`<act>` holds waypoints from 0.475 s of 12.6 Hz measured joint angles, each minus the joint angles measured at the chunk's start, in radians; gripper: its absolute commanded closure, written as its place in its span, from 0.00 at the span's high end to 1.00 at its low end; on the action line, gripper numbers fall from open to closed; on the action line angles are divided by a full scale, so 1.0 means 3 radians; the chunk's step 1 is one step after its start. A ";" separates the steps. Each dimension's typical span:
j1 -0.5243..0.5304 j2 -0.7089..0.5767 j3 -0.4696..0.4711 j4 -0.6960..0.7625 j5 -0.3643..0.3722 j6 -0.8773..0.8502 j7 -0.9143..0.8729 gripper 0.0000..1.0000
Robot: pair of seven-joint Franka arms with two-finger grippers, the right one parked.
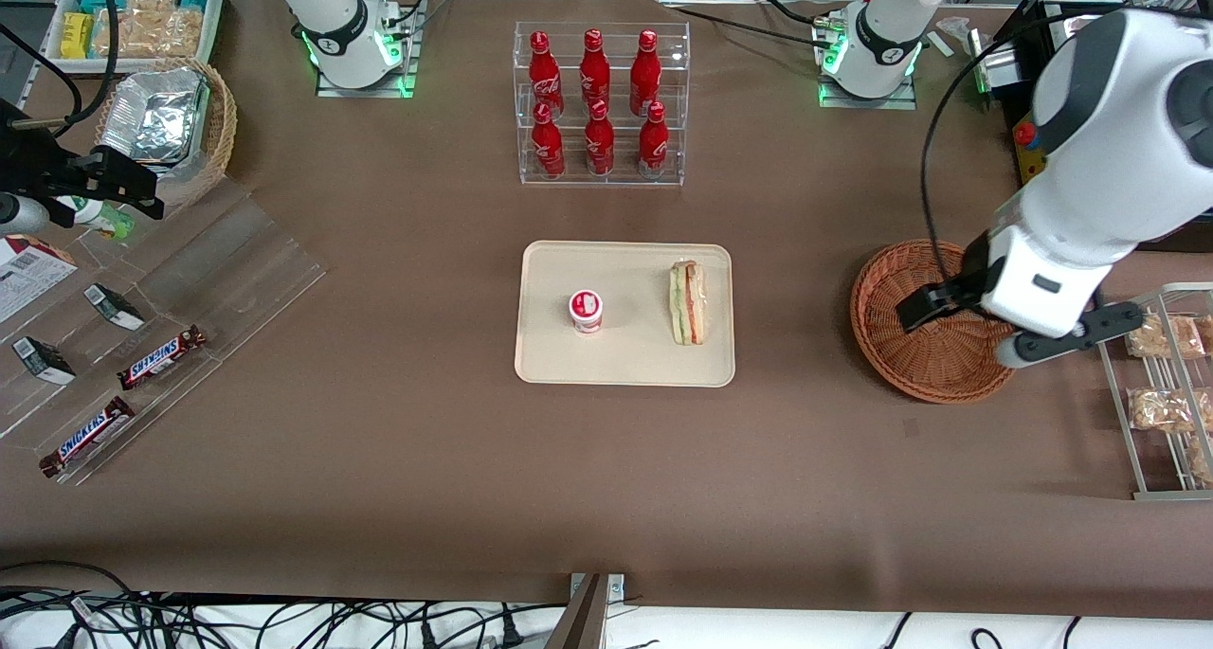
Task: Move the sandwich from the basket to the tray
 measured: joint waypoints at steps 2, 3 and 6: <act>0.0001 -0.0156 0.0190 -0.0069 -0.0094 -0.0093 0.0456 1.00; 0.0002 -0.0231 0.0259 -0.0123 -0.0106 -0.0125 0.0657 1.00; 0.0002 -0.0367 0.0327 -0.0215 -0.0109 -0.0263 0.1253 1.00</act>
